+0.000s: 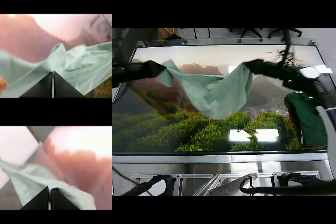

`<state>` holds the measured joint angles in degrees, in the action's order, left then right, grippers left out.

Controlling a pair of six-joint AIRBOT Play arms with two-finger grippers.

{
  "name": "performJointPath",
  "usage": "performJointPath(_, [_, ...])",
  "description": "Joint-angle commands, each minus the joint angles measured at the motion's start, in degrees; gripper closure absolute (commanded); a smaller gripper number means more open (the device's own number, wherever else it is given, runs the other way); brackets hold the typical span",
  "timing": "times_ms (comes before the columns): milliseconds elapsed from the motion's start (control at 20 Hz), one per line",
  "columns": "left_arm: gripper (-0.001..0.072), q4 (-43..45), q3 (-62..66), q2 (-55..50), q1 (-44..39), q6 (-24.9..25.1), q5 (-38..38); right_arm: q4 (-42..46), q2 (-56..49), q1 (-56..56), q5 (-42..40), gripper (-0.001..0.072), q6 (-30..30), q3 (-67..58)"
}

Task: Fold the shirts.

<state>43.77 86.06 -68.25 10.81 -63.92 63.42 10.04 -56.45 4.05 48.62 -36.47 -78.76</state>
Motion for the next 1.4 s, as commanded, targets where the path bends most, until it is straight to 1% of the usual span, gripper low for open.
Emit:
performJointPath(0, [0.0701,0.1,6.0,13.3,5.1,-0.3,2.7,1.3,11.0,-3.5,-0.2,0.0694,0.8,-5.0])
performJointPath(200, [0.0701,0.3,15.5,24.3,11.3,-0.6,2.6,8.5,20.8,-3.6,-1.1,0.0694,0.7,-8.6])
performJointPath(300, [0.0701,0.3,19.2,26.8,14.9,-0.7,1.4,13.6,23.7,-3.6,-3.5,0.0694,0.7,-9.7])
performJointPath(400, [0.0701,0.2,21.4,26.4,17.9,-0.8,1.7,17.5,24.2,-3.6,-4.2,0.0694,0.3,-9.7])
performJointPath(500, [0.0701,-0.3,20.3,24.1,19.2,-0.9,1.9,21.2,21.7,-3.6,-4.1,0.0694,-2.5,-9.7])
performJointPath(550, [0.0701,-1.0,18.8,22.0,18.9,-0.8,1.9,22.4,19.8,-3.6,-3.6,0.0694,-3.0,-9.7])
performJointPath(650, [0.0701,-1.7,14.8,16.3,15.4,0.8,0.3,22.8,14.2,-3.5,-2.9,0.0694,-3.0,-9.1])
performJointPath(750, [0.0701,-0.7,11.0,8.6,8.8,4.2,-4.1,22.8,7.2,-3.4,-1.5,0.0694,-3.4,-8.4])
performJointPath(900, [0.0701,8.0,11.1,-7.0,-1.1,4.3,-11.9,23.1,-5.0,-3.4,-1.3,0.0694,-4.5,-6.5])
performJointPath(1000, [0.07,12.3,16.5,-20.3,-4.6,1.5,-12.4,25.0,-13.5,-3.4,-1.5,0.0694,-5.3,-6.4])
performJointPath(1100, [0.07,12.0,23.2,-32.0,-5.9,-2.4,-10.5,26.0,-21.0,-3.4,-3.3,0.0693,-7.1,-6.4])
performJointPath(1150, [0.07,11.9,26.6,-36.9,-5.9,-4.5,-9.1,25.9,-23.8,-3.4,-4.6,0.0693,-7.1,-6.4])
performJointPath(1250, [0.0699,11.6,32.0,-43.6,-6.3,-5.9,-6.4,25.7,-28.0,-3.4,-7.1,0.0693,-7.1,-6.4])
performJointPath(1300, [0.0685,11.6,32.6,-44.7,-6.3,-6.4,-5.9,25.7,-29.4,-3.4,-7.7,0.0692,-8.0,-6.4])
performJointPath(1350, [0.0438,11.6,32.2,-44.7,-6.1,-7.6,-5.4,25.8,-30.2,-3.4,-7.6,0.0678,-8.5,-6.4])
